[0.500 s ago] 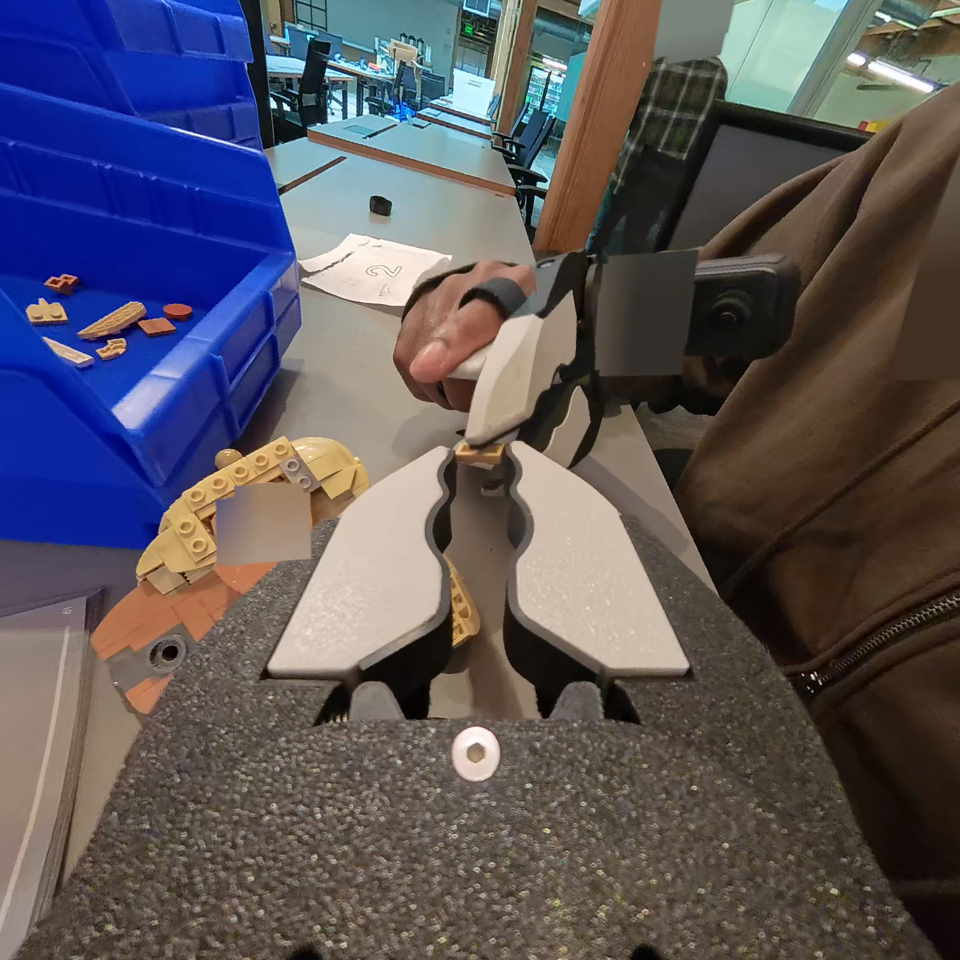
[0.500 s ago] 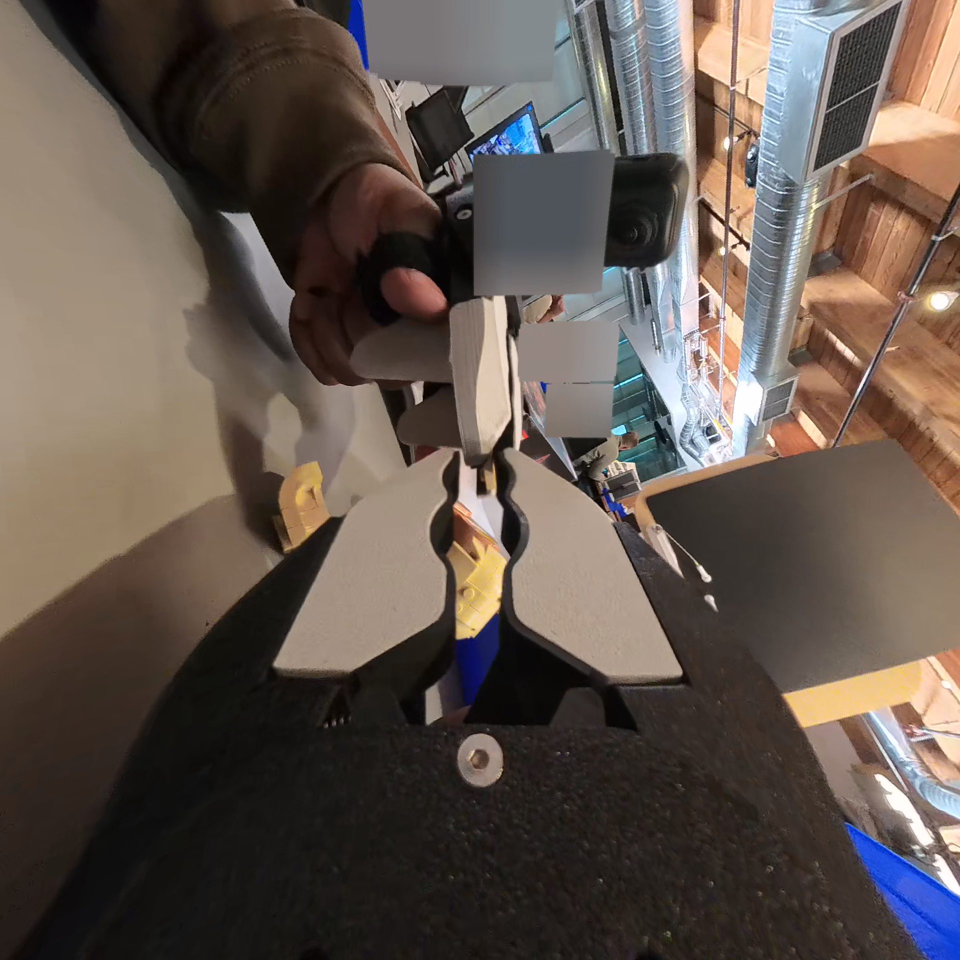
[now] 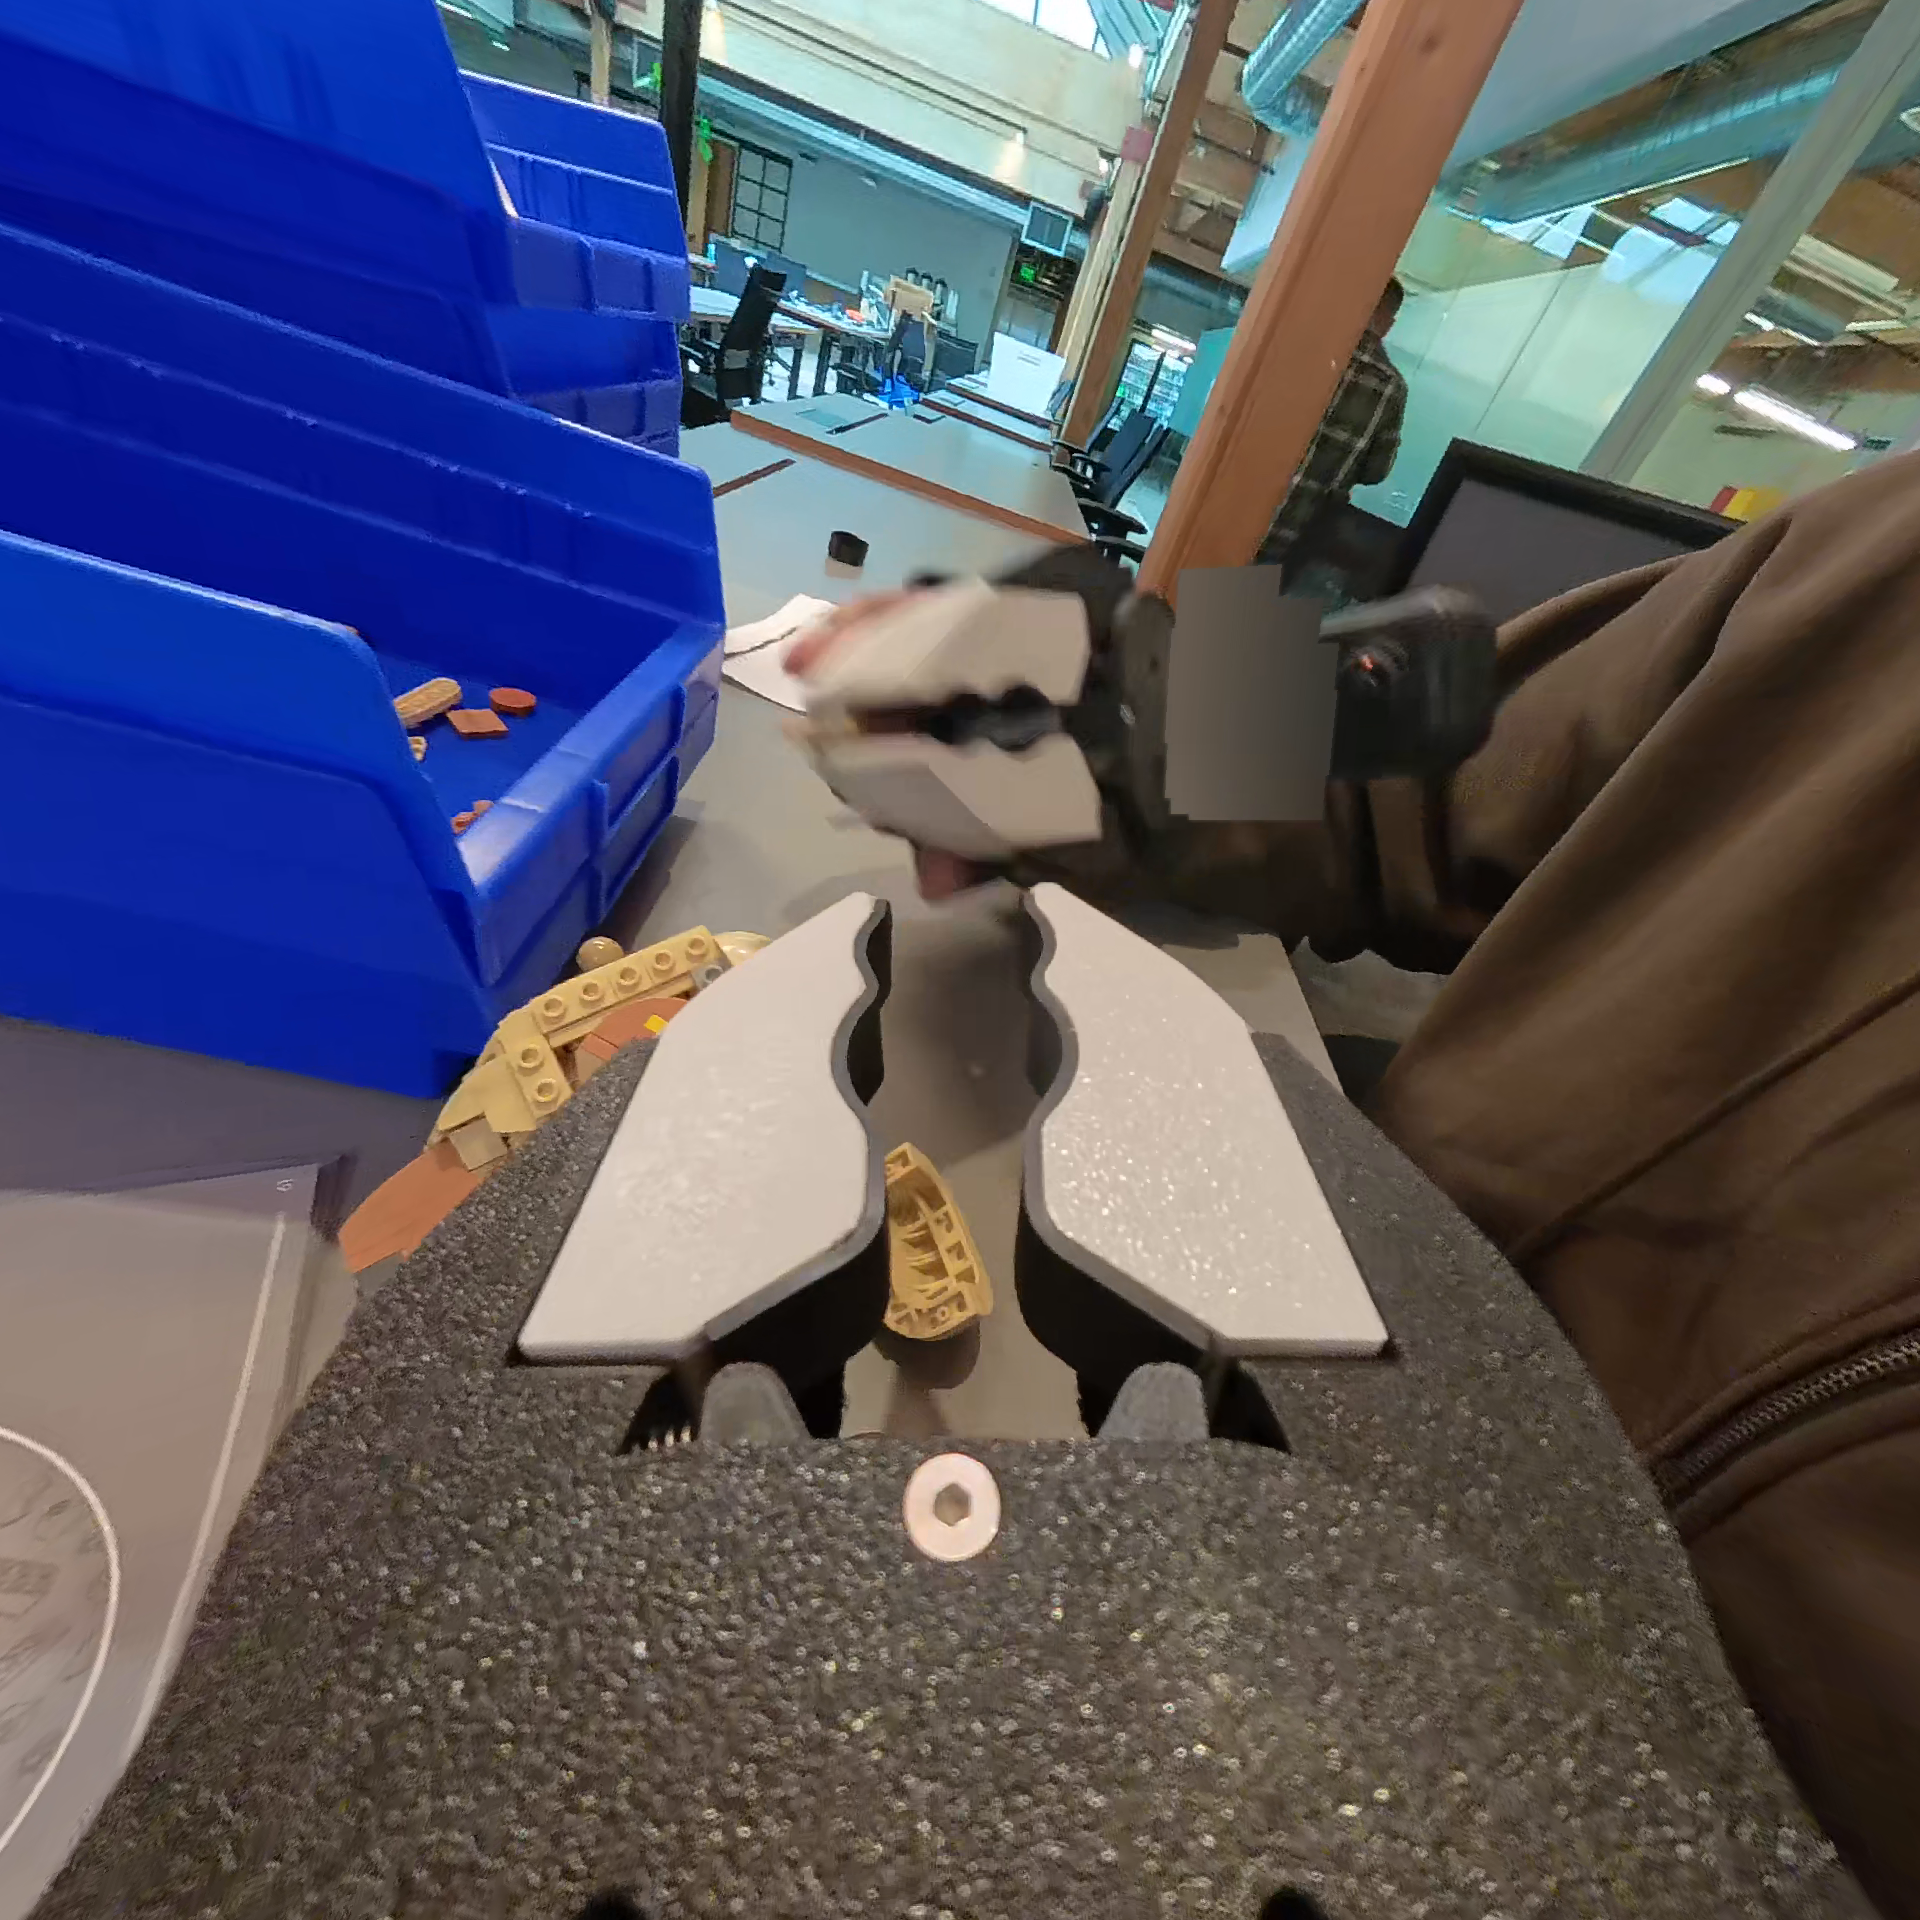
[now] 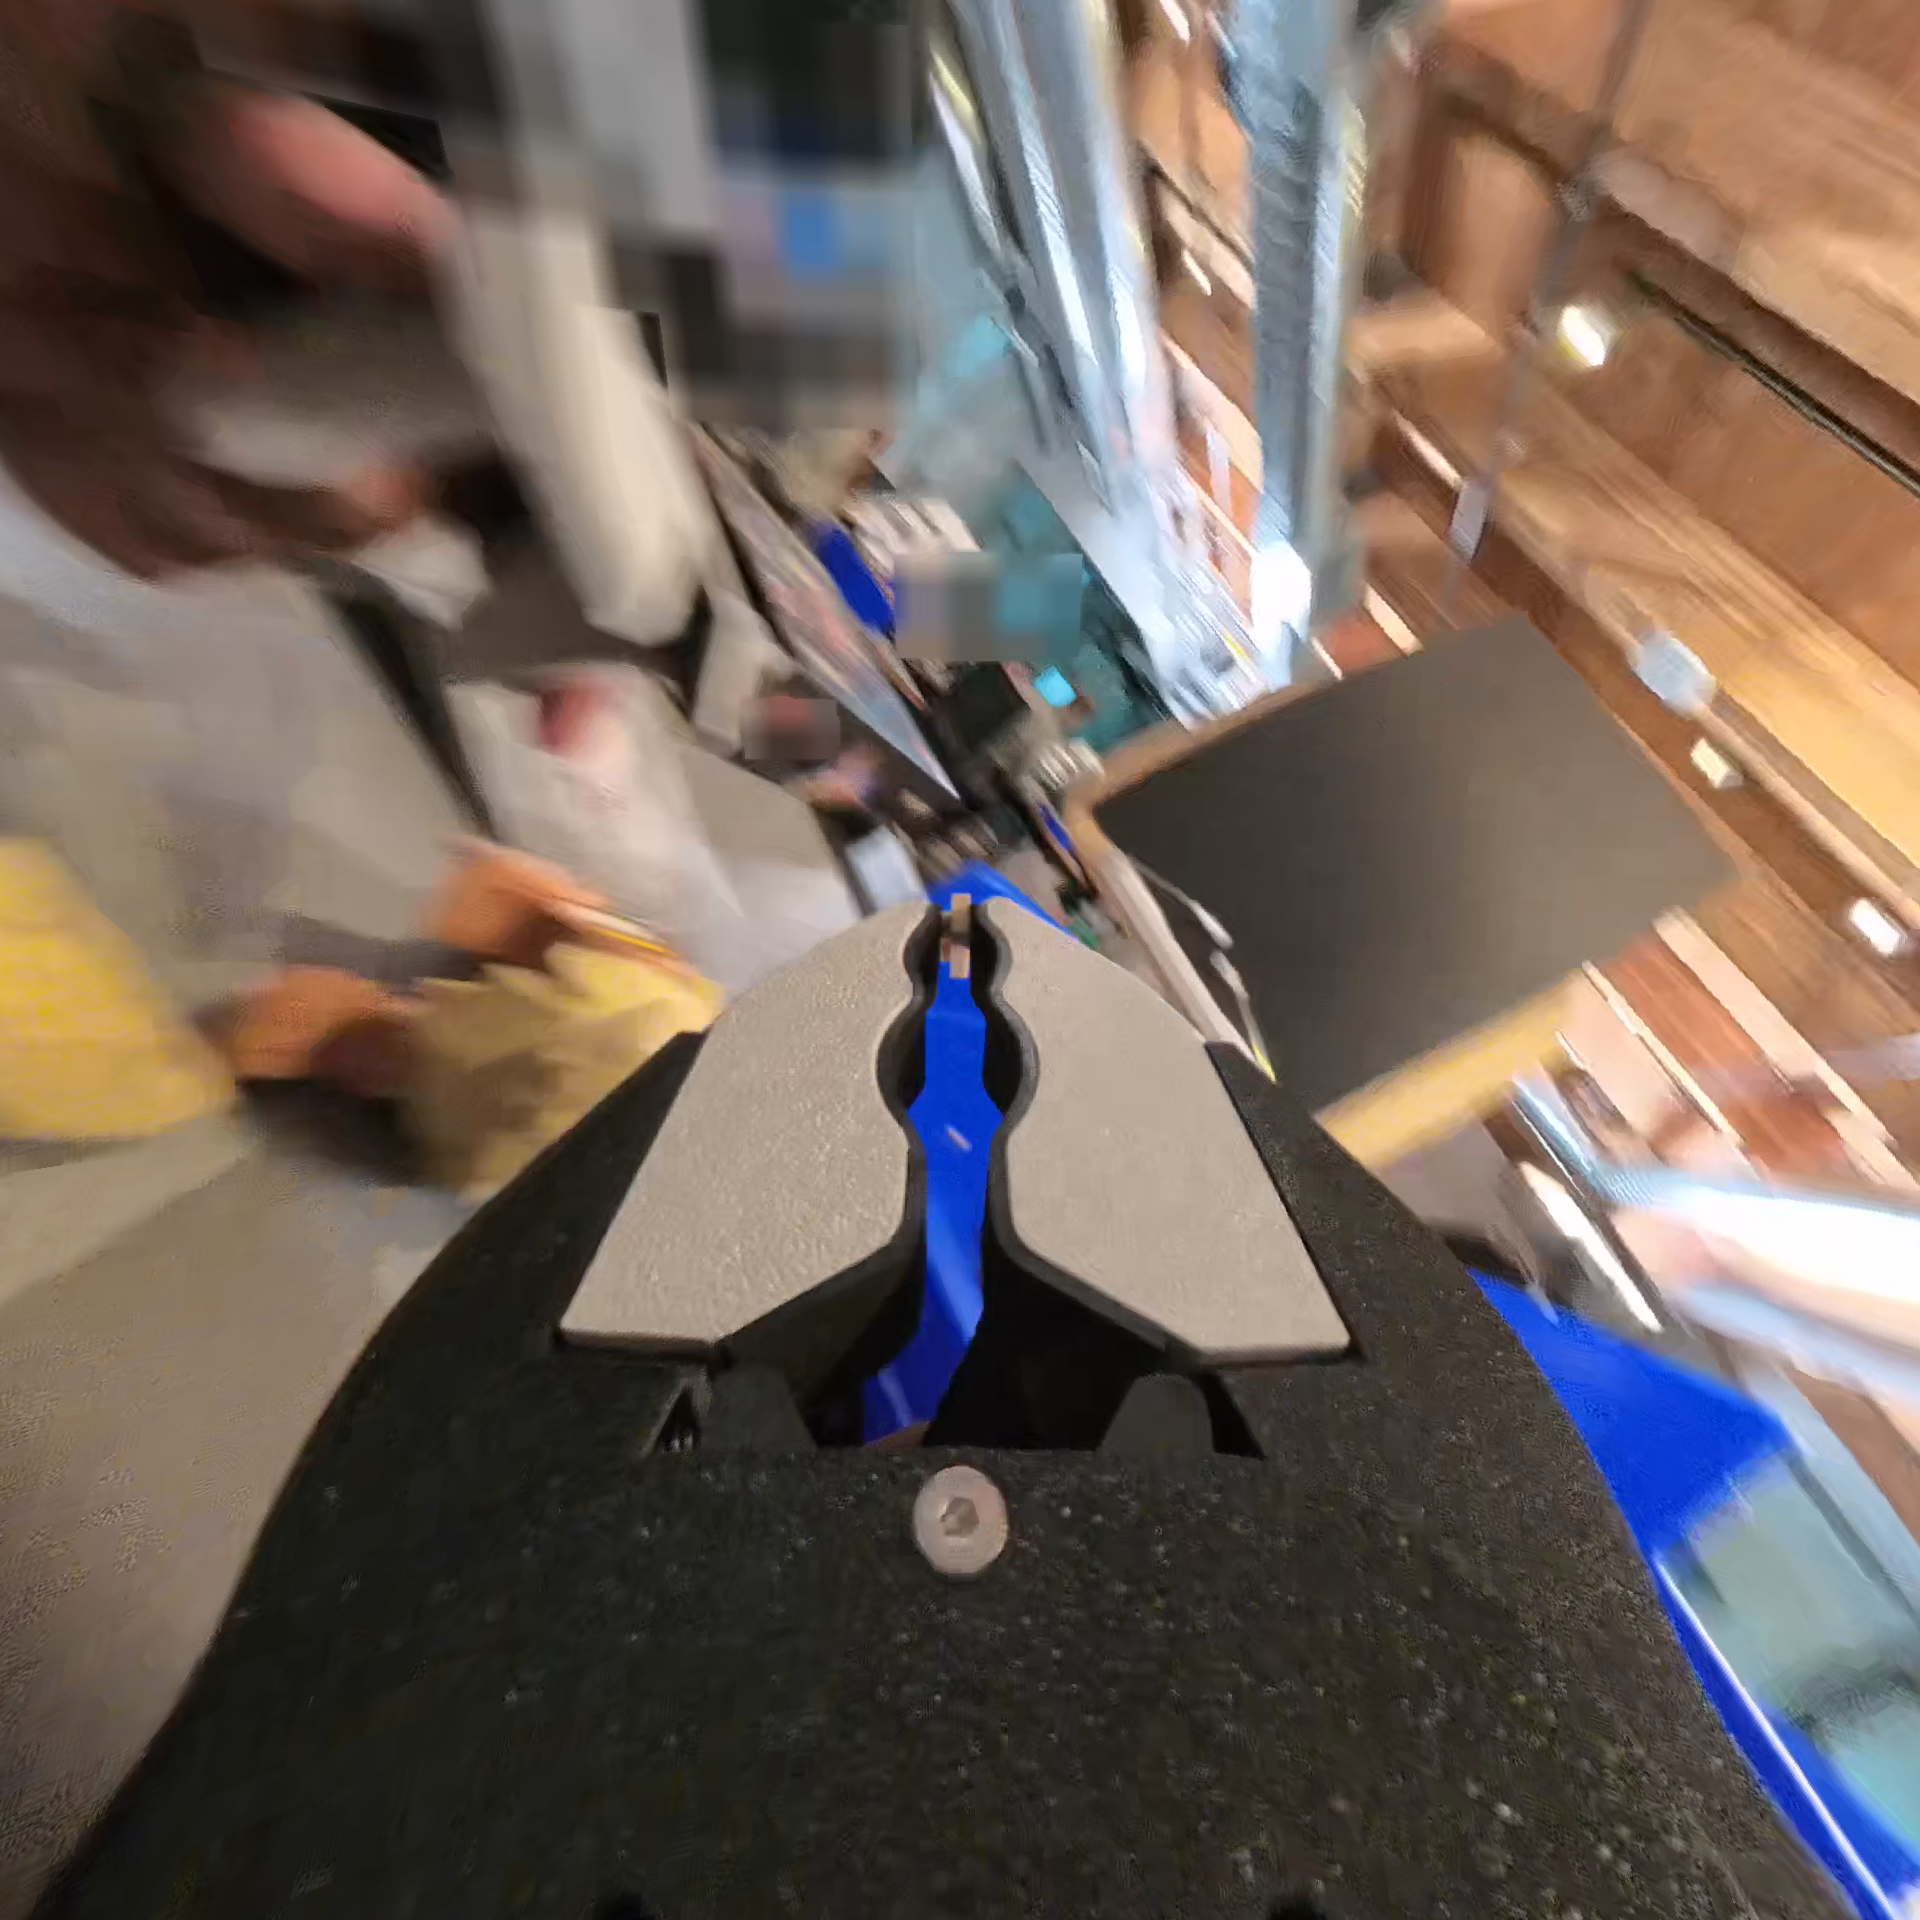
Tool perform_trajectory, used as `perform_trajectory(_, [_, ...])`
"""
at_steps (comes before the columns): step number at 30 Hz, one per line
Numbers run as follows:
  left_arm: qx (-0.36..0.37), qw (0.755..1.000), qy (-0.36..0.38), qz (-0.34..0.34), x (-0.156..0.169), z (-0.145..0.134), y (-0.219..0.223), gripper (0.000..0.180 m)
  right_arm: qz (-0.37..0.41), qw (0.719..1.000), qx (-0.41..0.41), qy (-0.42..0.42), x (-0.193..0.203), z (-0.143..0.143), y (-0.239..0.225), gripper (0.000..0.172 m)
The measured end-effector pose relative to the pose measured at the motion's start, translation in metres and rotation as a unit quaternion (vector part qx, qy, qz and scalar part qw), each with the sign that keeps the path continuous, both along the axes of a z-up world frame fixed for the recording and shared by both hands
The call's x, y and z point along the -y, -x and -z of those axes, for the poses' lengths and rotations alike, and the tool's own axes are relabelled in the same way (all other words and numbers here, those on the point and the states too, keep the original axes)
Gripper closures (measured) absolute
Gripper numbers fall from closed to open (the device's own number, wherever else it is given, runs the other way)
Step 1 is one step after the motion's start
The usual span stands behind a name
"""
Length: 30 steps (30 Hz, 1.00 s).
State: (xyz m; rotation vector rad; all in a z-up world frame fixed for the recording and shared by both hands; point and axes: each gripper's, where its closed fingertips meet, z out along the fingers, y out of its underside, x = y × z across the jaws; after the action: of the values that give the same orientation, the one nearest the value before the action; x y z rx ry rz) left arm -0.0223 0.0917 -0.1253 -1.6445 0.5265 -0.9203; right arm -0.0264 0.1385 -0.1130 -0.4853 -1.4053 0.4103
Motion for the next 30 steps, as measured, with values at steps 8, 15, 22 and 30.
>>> perform_trajectory(8, [-0.079,0.997,0.018,0.007,0.000,0.022,-0.002,0.156,0.145,0.968,0.020,0.202,-0.106,0.008,-0.009,0.139])
perform_trajectory(15, [-0.211,0.970,0.054,0.104,0.026,0.059,0.000,0.153,-0.135,0.963,0.191,0.134,0.015,0.054,-0.019,0.156])
perform_trajectory(22, [-0.325,0.936,0.038,0.132,0.036,0.089,-0.002,0.151,-0.184,0.927,0.303,0.121,0.067,0.094,-0.021,0.152])
perform_trajectory(30, [-0.434,0.891,-0.049,0.122,0.030,0.110,-0.004,0.161,-0.161,0.926,0.313,0.138,0.058,0.100,-0.018,0.150])
